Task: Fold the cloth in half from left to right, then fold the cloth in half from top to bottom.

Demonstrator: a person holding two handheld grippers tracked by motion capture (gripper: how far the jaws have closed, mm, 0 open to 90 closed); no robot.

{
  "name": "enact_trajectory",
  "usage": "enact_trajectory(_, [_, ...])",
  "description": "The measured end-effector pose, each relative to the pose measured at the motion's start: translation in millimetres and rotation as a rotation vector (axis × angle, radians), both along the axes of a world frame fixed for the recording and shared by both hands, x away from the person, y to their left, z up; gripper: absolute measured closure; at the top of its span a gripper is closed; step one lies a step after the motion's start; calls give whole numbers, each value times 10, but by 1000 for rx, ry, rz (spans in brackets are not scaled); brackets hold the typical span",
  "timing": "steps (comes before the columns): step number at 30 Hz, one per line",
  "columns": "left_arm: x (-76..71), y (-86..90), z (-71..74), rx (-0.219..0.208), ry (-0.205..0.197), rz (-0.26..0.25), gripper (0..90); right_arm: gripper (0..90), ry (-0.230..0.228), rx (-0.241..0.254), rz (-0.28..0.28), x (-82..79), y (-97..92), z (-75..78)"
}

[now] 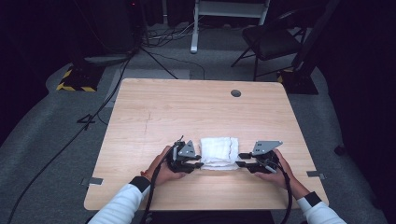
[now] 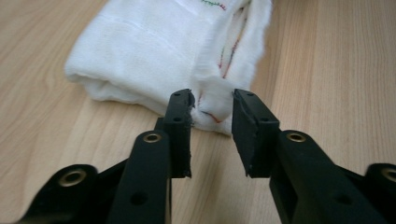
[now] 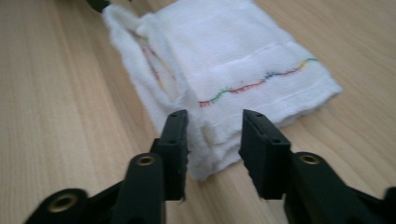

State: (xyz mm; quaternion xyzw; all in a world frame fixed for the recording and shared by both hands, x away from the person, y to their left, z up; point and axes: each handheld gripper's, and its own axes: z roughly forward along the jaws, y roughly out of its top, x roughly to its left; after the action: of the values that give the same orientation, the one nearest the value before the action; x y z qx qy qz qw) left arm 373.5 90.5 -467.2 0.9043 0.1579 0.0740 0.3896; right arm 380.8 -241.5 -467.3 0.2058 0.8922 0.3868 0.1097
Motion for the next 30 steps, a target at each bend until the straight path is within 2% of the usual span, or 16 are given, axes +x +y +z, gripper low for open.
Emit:
enact_trajectory(2, [-21, 66, 52, -10, -7, 13, 624, 521, -9, 6, -19, 17, -35, 38])
enact_trajectory(3, [-48, 115, 73, 8, -16, 38, 561, 461, -16, 10, -41, 31, -72, 74])
enact_trajectory(4, [-48, 115, 73, 8, -16, 38, 525, 461, -16, 10, -41, 31, -72, 74])
enact_trajectory(5, [-60, 138, 80, 26, -28, 58, 525, 435, -24, 4, -51, 34, -89, 90])
enact_trajectory(6, [-68, 165, 83, 35, -27, 76, 455, 401, -41, -5, -68, 24, -126, 119])
enact_trajectory(8, [-88, 230, 86, 18, -11, 112, 426, 380, -53, -17, -82, 8, -166, 147])
enact_trajectory(9, [-108, 261, 90, 12, -15, 130, 426, 380, -53, -17, -82, 8, -166, 147])
enact_trajectory(13, [-182, 363, 105, 21, -42, 179, 313, 329, -80, -47, -116, -42, -261, 174])
enact_trajectory(19, [-220, 496, 105, 42, -56, 233, 283, 317, -95, -64, -148, -87, -354, 181])
enact_trajectory(25, [-270, 593, 98, 65, -67, 262, 248, 311, -106, -77, -178, -134, -474, 178])
enact_trajectory(30, [-323, 684, 78, 111, -88, 284, 236, 309, -108, -88, -204, -172, -578, 157])
